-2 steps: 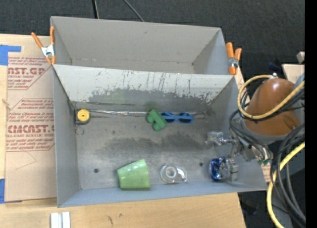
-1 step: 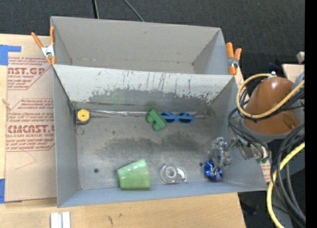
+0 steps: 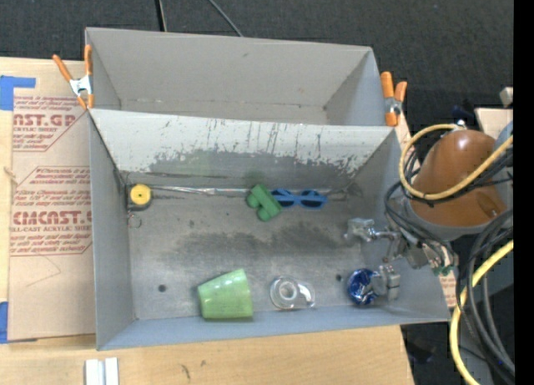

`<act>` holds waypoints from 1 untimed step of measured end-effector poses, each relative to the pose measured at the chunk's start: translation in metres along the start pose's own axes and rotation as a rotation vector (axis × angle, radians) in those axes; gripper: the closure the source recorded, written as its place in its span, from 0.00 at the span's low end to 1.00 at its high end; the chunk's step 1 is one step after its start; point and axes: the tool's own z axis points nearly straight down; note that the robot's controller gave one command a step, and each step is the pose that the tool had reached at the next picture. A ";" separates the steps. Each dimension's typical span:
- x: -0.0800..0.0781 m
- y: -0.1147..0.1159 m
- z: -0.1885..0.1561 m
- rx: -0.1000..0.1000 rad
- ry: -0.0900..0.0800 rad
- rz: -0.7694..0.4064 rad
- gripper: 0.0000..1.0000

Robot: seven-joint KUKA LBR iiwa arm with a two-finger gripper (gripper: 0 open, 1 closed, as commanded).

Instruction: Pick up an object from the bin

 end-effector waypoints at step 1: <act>0.008 0.005 0.019 0.001 -0.002 -0.122 0.00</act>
Offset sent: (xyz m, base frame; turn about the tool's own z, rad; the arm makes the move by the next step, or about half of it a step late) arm -0.0136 0.0029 -0.0225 -0.1208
